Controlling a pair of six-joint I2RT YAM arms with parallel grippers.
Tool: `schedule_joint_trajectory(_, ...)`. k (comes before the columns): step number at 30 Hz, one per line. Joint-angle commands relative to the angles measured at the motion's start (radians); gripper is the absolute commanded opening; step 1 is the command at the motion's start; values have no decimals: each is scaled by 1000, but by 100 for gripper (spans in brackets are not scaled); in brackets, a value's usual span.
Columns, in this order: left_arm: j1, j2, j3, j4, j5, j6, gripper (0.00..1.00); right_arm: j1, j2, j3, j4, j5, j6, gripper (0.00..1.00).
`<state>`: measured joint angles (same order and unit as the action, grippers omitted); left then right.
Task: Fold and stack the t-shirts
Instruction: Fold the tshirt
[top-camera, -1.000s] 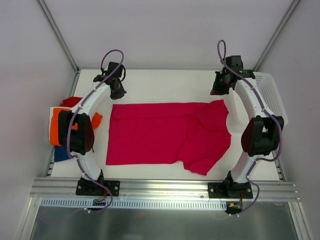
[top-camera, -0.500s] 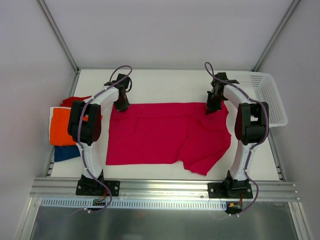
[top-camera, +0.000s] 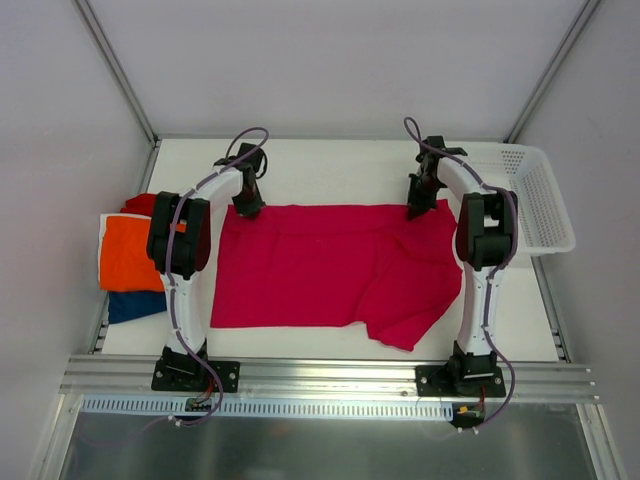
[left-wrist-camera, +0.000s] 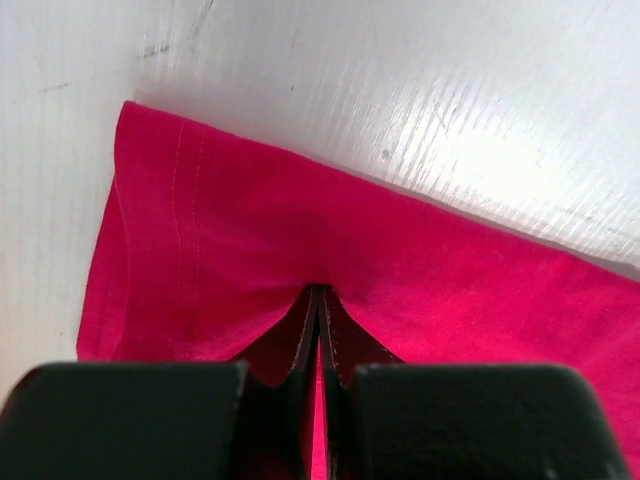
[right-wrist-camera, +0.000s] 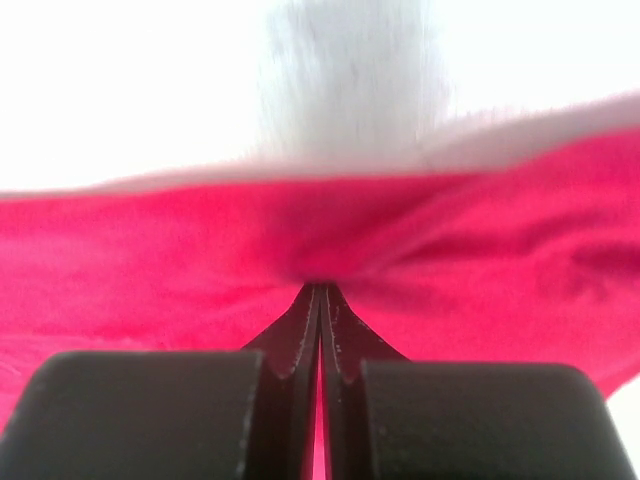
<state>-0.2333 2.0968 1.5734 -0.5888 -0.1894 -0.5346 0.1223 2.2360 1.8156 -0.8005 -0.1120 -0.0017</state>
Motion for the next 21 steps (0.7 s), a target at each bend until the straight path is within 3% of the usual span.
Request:
schedule_joint_trajectory(1,25,25,60,-14,25,18,0,4,40,102,-83,17,-9,0)
schedule_joint_trajectory(17,84,111,220,-49,42,41,0,-55,278,482,-206,-49,-1,0)
schedule_joint_trajectory(21,84,111,246,-48,18,38,0,-69,283,495,-168,-78,-15,0)
